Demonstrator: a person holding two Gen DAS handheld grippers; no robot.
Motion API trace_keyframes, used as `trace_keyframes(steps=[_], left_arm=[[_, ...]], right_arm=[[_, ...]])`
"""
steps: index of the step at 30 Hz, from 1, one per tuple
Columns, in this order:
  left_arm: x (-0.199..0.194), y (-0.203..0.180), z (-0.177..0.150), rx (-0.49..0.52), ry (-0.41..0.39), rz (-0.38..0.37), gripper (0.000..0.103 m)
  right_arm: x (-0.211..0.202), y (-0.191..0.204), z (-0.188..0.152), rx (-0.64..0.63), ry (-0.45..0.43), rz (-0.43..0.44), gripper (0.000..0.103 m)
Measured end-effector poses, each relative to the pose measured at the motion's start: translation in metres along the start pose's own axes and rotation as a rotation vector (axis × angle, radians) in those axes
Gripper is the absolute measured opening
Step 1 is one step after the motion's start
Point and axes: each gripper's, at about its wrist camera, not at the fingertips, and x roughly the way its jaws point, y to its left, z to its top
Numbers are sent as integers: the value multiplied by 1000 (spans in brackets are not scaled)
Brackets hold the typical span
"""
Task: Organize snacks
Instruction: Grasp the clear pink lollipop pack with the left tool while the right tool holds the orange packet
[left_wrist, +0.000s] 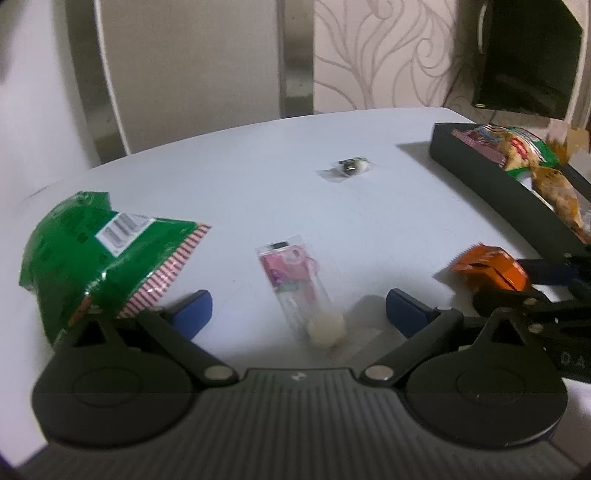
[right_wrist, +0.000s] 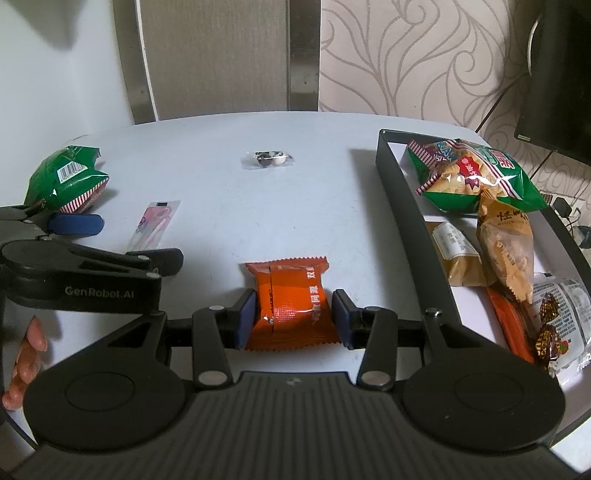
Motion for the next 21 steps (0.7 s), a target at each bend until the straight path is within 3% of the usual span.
trace_keyframes(steps=[1,3,5,8,9,10,14,21], left_arm=[[0,-2,0,6,-3,0,100],[-2,-3,1,14,-14,-8,88],[-4,-7,3,30,-33,-29,54],[-4,-8,6,23,-28,-35,50],[-4,-7,6,21,-30,-35,43],[-5,-6,6,19,-33,-37,28],[-4,1,9,-28,-22,-64,20],[-6,-1,14,-23,-19,-47,10]], right_arm=[[0,0,0,-1,0,1,51],[0,0,0,-3,-2,2,51],[0,0,0,-3,-3,3,51],[1,-1,0,-5,-3,6,51],[1,-1,0,-6,-3,8,50],[1,-1,0,-8,-2,10,50],[0,-1,0,-13,-2,20,50],[-4,6,2,-36,-5,46,49]])
